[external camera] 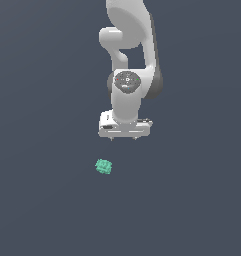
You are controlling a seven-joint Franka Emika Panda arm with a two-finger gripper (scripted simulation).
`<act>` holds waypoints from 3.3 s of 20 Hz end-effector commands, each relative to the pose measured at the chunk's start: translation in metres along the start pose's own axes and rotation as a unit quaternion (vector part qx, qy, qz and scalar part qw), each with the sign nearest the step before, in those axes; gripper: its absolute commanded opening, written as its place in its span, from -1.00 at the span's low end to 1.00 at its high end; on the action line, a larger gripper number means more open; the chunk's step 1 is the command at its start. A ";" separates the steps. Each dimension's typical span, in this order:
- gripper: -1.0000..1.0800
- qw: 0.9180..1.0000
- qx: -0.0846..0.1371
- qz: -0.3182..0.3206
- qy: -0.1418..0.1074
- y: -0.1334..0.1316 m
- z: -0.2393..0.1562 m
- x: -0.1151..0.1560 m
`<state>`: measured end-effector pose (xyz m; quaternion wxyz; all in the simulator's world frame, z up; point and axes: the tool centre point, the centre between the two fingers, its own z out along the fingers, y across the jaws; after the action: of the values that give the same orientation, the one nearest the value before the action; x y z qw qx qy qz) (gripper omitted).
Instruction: Pick up the object and move it to a goal position.
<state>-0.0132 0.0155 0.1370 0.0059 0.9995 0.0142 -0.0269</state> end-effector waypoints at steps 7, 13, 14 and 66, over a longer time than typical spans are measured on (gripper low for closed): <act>0.92 1.000 0.002 -0.008 0.011 -0.002 -0.010 0.006; 0.92 1.000 0.003 -0.009 0.019 -0.004 -0.018 0.009; 0.92 1.000 0.003 -0.009 0.018 -0.004 -0.017 0.009; 0.92 0.857 -0.010 -0.514 0.021 0.073 0.032 0.075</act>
<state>0.0597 -0.0523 0.1036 0.0015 0.8597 0.5107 -0.0052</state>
